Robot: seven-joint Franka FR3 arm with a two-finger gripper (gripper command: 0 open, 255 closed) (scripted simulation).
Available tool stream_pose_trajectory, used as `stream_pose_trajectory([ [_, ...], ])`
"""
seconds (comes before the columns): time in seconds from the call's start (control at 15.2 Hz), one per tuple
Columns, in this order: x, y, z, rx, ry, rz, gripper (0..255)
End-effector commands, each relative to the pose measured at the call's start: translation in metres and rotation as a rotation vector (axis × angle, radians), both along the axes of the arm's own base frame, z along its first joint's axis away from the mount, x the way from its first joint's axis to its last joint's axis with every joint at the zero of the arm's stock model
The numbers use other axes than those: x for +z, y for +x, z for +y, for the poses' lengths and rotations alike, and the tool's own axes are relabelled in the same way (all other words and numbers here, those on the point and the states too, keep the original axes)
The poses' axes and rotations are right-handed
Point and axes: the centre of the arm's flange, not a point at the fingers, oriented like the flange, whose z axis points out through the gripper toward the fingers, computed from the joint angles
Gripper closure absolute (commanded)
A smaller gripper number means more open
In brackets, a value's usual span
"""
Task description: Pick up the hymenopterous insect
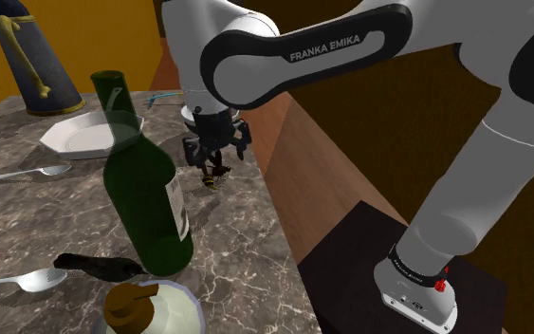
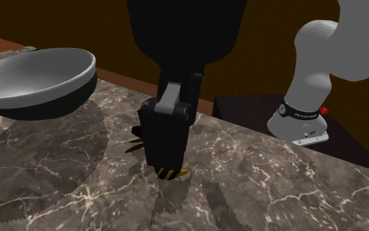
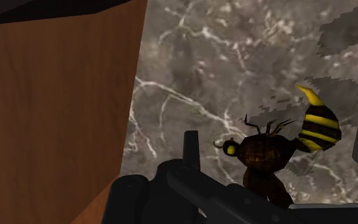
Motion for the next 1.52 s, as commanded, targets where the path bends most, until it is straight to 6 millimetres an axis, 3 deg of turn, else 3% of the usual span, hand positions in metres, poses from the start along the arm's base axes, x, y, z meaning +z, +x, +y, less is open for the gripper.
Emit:
stream_pose_trajectory([
  [0.0, -0.005, 0.012, 0.017, -0.023, -0.002, -0.001, 0],
  [0.59, -0.045, 0.012, 0.017, -0.023, -0.002, -0.001, 0],
  [0.66, -0.045, 0.012, 0.017, -0.023, -0.002, -0.001, 255],
  [1.25, -0.045, 0.012, 0.017, -0.023, -0.002, -0.001, 255],
  [1.45, -0.029, 0.012, 0.017, -0.023, -0.002, -0.001, 255],
])
